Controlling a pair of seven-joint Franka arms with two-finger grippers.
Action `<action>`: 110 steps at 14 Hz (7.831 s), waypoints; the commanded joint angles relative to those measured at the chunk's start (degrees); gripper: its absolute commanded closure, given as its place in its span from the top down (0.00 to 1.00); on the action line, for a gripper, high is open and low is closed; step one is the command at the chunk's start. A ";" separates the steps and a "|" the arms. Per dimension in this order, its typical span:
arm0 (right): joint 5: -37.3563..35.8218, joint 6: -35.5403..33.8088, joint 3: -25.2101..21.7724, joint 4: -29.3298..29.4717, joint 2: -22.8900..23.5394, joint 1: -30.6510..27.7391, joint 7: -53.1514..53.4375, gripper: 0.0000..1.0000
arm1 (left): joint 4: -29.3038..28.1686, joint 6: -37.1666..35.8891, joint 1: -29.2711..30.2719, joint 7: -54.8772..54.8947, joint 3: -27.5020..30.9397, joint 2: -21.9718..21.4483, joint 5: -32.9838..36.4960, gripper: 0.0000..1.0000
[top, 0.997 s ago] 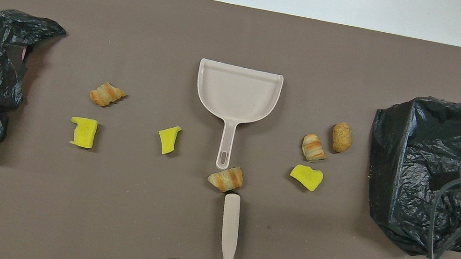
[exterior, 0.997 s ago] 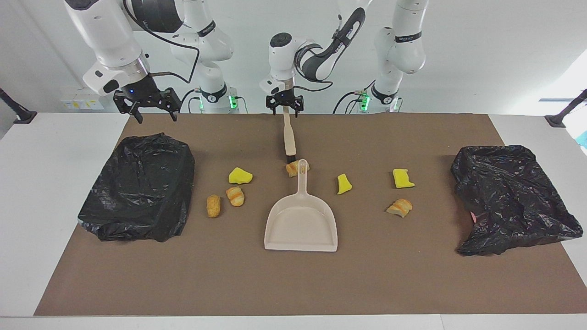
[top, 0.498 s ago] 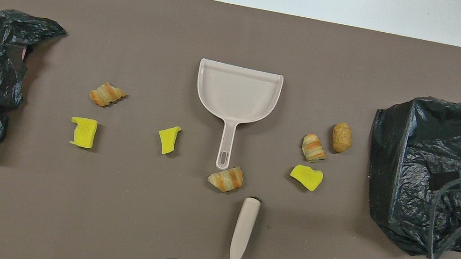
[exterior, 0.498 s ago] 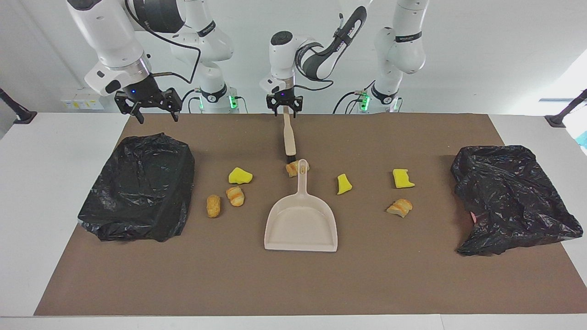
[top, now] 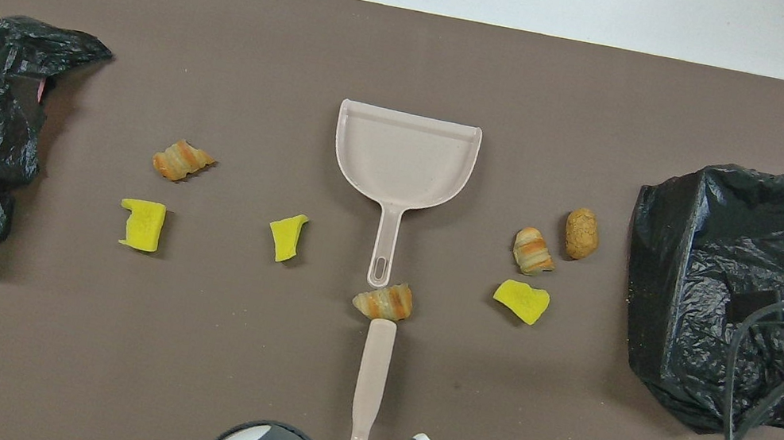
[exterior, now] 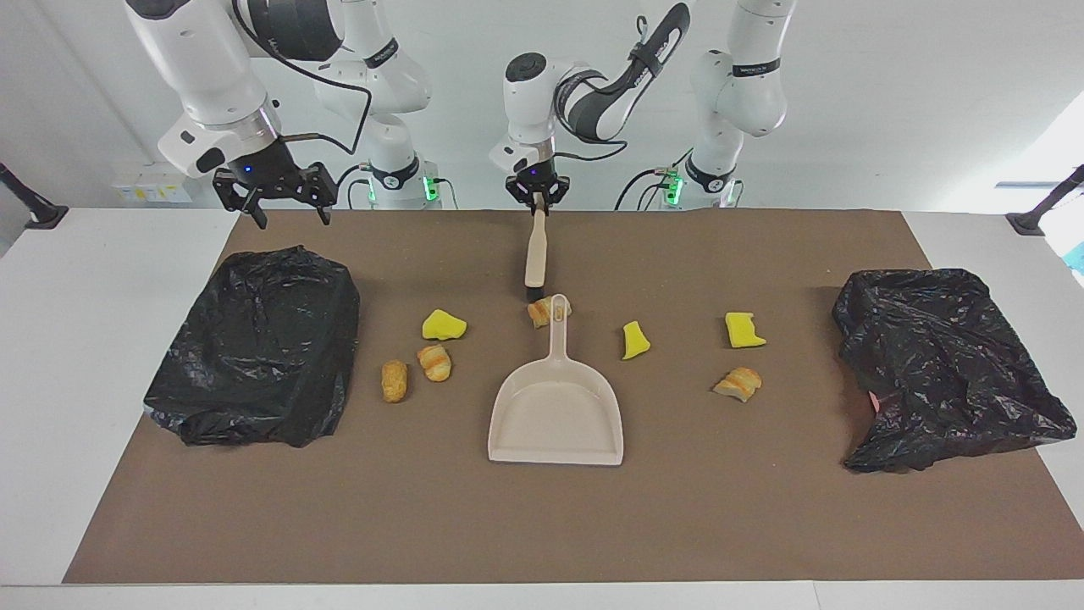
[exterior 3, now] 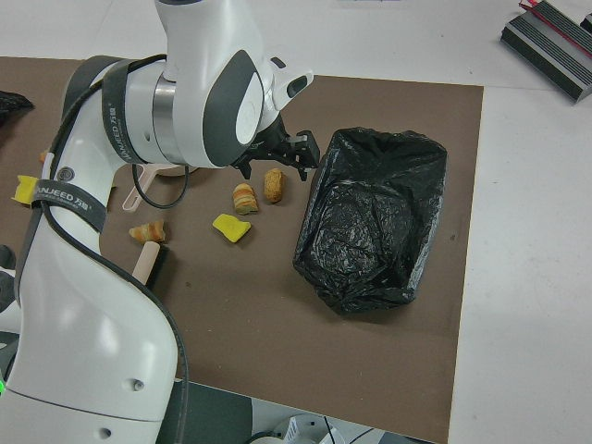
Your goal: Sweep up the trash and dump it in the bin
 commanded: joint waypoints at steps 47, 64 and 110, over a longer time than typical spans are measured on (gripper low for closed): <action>3.17 13.82 4.71 0.08 15.40 24.42 34.89 0.00 | 4.26 -5.14 59.51 60.23 -0.17 -3.83 -10.09 0.00; -8.71 5.20 4.71 -7.49 8.36 18.98 -33.31 0.00 | 4.61 11.56 61.90 60.14 -0.34 7.86 5.65 0.00; -6.25 22.69 5.15 -20.32 10.21 24.95 -36.93 0.00 | -1.63 6.64 25.05 36.76 -0.96 -2.86 -33.47 0.00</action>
